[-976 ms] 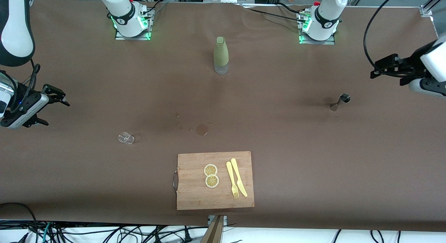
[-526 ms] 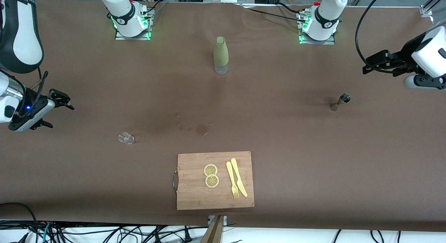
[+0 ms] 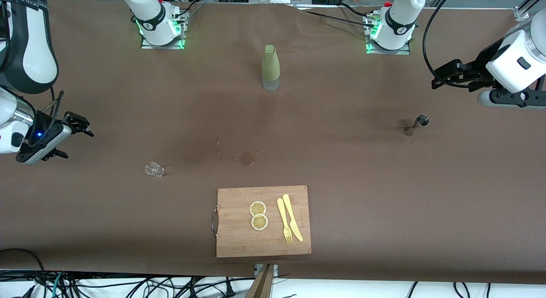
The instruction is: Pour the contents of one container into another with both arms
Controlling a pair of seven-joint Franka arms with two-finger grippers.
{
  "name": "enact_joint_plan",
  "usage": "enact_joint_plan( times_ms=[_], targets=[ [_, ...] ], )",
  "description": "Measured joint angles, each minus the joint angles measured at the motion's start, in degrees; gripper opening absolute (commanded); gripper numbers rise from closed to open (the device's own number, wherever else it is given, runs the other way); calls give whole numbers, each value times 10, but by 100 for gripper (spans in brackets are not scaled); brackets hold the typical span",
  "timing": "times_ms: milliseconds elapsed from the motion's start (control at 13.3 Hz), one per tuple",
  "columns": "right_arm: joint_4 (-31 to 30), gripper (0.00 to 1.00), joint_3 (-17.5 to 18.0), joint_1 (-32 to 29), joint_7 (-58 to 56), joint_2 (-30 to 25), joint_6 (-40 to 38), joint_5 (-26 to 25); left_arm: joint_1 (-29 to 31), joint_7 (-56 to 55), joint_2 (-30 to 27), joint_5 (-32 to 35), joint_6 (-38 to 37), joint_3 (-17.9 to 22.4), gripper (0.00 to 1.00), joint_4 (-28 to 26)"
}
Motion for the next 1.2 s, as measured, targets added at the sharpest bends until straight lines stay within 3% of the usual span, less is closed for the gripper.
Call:
enact_joint_plan(
  times_ms=[300, 676, 1201],
  targets=[
    [40, 100, 4, 13, 152, -2, -92, -7, 0, 1, 1, 0, 0, 0, 100, 0],
    [88, 100, 7, 70, 326, -1, -149, -65, 0, 1, 2, 0, 1, 1, 100, 0],
    [117, 100, 1, 66, 345, 2, -178, -69, 3, 1, 21, 0, 6, 4, 100, 26]
  ],
)
